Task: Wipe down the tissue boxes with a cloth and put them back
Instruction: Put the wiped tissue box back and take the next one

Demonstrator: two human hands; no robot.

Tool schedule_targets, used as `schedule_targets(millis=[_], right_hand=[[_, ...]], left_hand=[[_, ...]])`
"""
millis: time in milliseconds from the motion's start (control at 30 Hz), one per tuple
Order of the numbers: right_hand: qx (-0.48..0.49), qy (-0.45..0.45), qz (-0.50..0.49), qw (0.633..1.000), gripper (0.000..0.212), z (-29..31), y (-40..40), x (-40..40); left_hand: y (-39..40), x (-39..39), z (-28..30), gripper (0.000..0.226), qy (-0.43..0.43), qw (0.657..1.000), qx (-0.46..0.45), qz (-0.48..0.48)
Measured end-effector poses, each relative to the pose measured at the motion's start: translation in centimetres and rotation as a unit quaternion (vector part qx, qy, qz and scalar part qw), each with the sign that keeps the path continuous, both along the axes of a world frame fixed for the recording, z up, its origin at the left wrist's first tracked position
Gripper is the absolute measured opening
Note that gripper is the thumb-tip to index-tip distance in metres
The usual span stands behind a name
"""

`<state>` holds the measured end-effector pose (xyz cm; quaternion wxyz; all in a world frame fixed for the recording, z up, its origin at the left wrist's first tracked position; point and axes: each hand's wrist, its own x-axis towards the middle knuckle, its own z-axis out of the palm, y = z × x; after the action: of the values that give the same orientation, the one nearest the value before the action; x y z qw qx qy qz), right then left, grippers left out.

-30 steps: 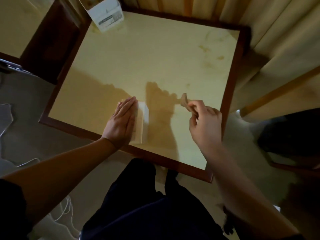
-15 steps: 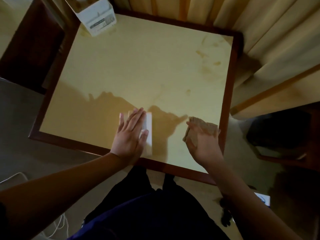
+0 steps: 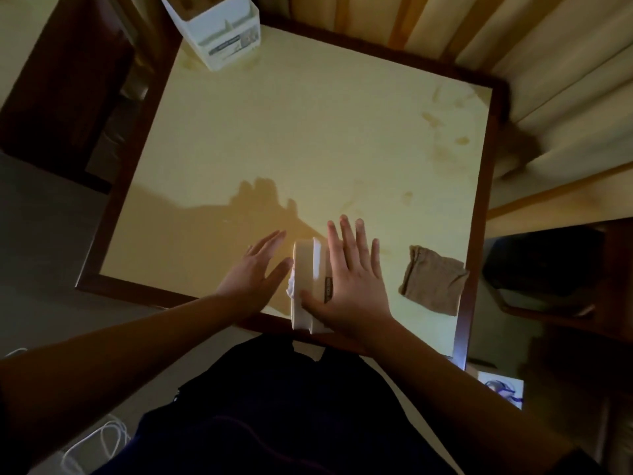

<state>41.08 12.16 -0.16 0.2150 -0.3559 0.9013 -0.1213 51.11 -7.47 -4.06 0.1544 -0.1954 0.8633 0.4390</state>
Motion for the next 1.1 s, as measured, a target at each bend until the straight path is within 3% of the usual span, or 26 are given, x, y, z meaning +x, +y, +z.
schedule_targets(millis=[200, 300, 367, 433, 533, 667, 833, 967, 1100], right_hand=[[-0.105, -0.057, -0.038, 0.992, 0.112, -0.7, 0.3, -0.5], [-0.149, -0.1, -0.087, 0.98, 0.106, -1.2, 0.3, -0.9], [-0.18, -0.121, -0.113, 0.97, 0.105, -1.8, 0.0, -1.2], [-0.226, -0.153, -0.144, 0.951, 0.109, -2.5, -0.5, -1.9], [-0.28, -0.167, -0.174, 0.929, 0.115, -4.0, -1.9, -3.3], [-0.294, -0.23, -0.213, 0.903, 0.098, -6.2, -4.7, -4.6], [-0.245, -0.228, -0.21, 0.919, 0.129, -7.3, -6.2, -5.9], [-0.2, -0.223, -0.187, 0.936, 0.123, -8.7, -4.5, -6.2], [-0.173, -0.238, -0.209, 0.932, 0.089, -8.2, -1.1, -5.8]], left_hand=[[1.7, -2.7, 0.9, 0.086, -0.078, 0.989, 0.117, 0.049], [2.4, -3.8, 1.1, 0.116, -0.095, 0.985, 0.131, 0.063], [2.6, -4.4, 1.2, 0.123, -0.106, 0.987, 0.093, 0.08], [2.2, -5.2, 1.4, 0.105, -0.104, 0.991, 0.032, 0.082], [0.2, -6.6, 1.8, 0.098, -0.045, 0.993, 0.033, 0.103], [-2.0, -9.1, 2.3, 0.091, -0.03, 0.993, -0.08, 0.08], [-2.2, -10.8, 2.6, 0.09, -0.045, 0.981, -0.181, 0.05], [-1.0, -11.2, 2.2, 0.093, -0.076, 0.97, -0.23, -0.003], [0.3, -11.3, 1.6, 0.099, -0.103, 0.952, -0.283, -0.061]])
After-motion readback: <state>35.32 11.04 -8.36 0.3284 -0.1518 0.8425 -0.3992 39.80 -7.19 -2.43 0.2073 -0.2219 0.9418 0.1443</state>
